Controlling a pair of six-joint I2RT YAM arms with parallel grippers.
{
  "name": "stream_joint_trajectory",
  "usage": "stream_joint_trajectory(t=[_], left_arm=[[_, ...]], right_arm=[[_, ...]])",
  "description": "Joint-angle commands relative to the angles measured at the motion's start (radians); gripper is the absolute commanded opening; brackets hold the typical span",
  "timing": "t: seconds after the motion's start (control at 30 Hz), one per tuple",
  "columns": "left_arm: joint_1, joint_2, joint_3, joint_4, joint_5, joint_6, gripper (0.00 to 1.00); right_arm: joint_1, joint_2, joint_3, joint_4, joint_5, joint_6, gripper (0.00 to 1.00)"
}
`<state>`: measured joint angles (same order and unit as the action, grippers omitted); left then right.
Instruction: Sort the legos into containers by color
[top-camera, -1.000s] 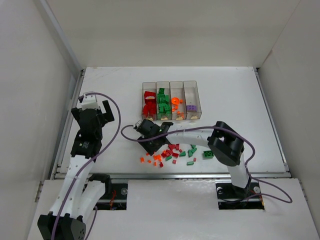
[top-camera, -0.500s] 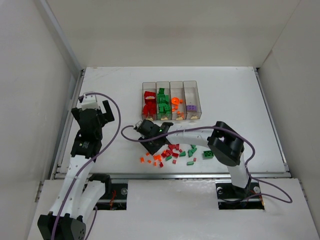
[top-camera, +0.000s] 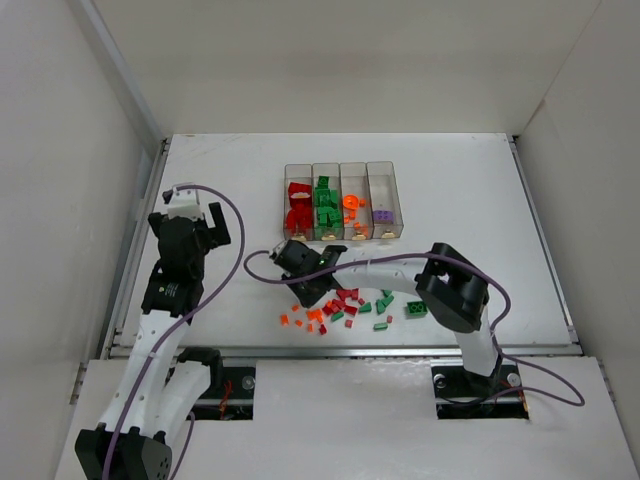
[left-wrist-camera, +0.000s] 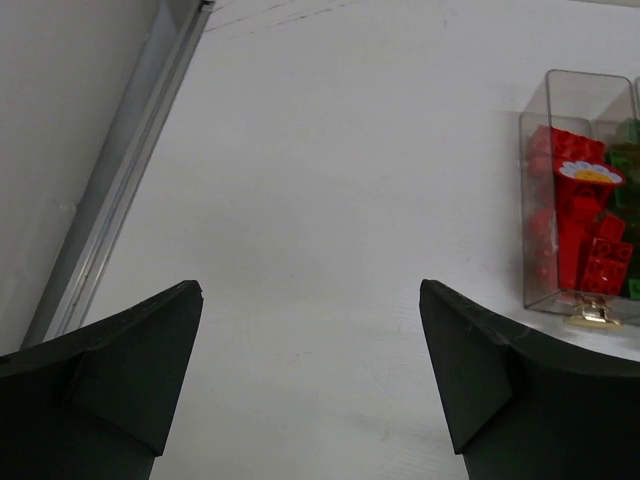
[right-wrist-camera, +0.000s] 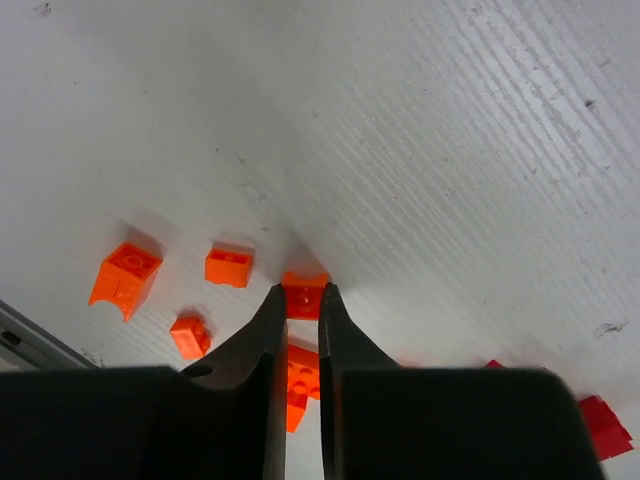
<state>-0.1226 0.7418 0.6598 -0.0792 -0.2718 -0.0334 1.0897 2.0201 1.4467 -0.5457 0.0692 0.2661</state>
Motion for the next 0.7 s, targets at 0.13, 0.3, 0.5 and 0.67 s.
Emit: stream_joint_trajectory(t=[0.13, 0.3, 0.5, 0.67], left_arm=[[0.001, -0.007, 0.001, 0.003, 0.415, 0.251, 0.84], [-0.009, 0.086, 0.09, -0.205, 0.8, 0.618, 0.81], [-0.086, 0.18, 0.199, -0.539, 0.938, 1.151, 0.84], [-0.164, 0.272, 0.242, -0.726, 0.89, 1.406, 0.87]], right_arm=[[-0.151, -0.164, 0.082, 0.015, 0.052, 0.036, 0.0], [-0.33, -0.173, 0.15, -0.022, 0.066, 0.045, 0.0], [-0.47, -0.072, 0.23, -0.04, 0.066, 0.055, 0.0], [-0.527, 0.02, 0.303, -0.04, 0.057, 0.036, 0.0]])
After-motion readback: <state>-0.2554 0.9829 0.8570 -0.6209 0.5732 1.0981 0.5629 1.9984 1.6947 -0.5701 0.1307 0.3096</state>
